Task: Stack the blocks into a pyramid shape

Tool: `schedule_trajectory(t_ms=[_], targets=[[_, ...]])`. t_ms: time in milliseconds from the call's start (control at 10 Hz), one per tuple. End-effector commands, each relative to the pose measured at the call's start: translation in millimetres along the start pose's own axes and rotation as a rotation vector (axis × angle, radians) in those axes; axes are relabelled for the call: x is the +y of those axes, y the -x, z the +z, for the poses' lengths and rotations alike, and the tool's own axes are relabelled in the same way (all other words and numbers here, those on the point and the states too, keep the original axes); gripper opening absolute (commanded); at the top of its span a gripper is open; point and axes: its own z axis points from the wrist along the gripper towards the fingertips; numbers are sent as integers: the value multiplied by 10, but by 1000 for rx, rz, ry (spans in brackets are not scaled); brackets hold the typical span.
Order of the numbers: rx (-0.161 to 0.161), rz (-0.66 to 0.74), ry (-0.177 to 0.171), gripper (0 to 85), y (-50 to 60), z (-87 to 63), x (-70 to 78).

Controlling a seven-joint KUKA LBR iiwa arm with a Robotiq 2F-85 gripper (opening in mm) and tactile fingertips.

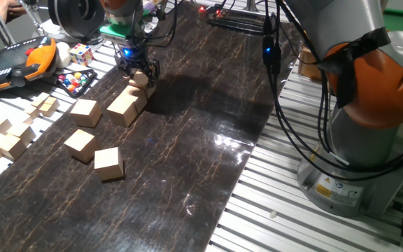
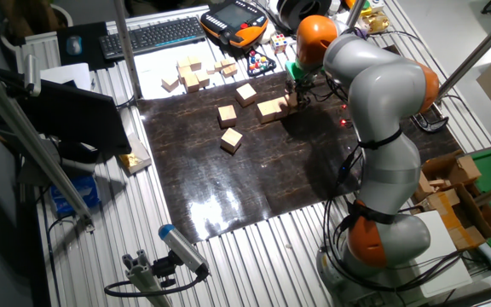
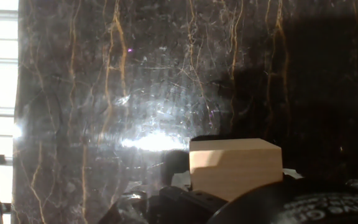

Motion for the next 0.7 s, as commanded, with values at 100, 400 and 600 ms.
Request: schedule_trajectory(t_ms=[100, 400, 600], targets=[[0, 0, -2, 7, -6, -2, 11], [-3, 14, -2, 7, -12, 10, 18], [2, 26, 0, 7, -15, 22, 23]])
